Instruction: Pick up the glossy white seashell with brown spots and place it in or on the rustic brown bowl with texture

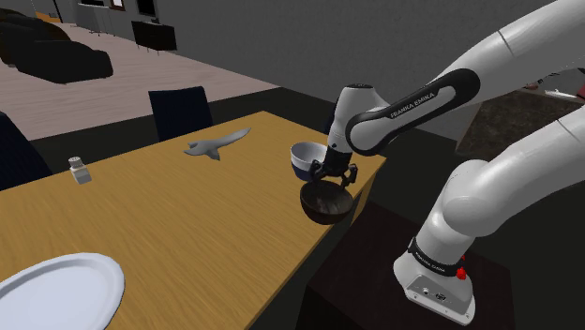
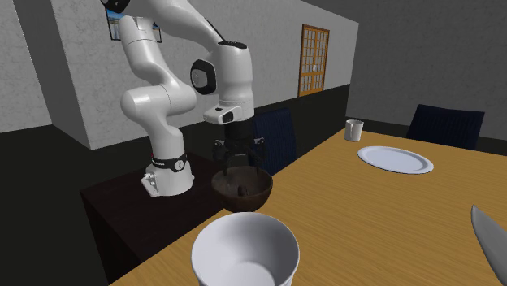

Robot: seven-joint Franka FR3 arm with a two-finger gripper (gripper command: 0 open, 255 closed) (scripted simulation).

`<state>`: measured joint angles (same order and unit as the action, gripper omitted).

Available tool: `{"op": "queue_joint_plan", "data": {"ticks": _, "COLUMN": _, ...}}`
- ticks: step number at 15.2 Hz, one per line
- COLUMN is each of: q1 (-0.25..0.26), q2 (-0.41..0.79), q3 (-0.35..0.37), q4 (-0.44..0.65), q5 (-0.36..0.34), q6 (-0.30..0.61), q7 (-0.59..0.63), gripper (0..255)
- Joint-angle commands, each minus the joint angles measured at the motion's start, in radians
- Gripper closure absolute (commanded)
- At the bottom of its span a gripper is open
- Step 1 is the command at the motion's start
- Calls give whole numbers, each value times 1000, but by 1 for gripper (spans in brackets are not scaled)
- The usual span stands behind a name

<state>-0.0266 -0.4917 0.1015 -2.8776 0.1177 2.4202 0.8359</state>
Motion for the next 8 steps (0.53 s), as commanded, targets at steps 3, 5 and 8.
{"op": "queue_joint_plan", "data": {"ticks": 3, "q1": -4, "q2": -96, "q3": -8, "q4": 47, "q5": -9, "q6": -143, "q7": 3, "gripper": 0}}
{"op": "queue_joint_plan", "data": {"ticks": 5, "q1": -5, "q2": -117, "q3": -10, "q4": 62, "q5": -12, "q6": -179, "q7": 3, "gripper": 0}}
{"op": "queue_joint_plan", "data": {"ticks": 8, "q1": -5, "q2": -117, "q3": -10, "q4": 62, "q5": -12, "q6": -179, "q7": 3, "gripper": 0}}
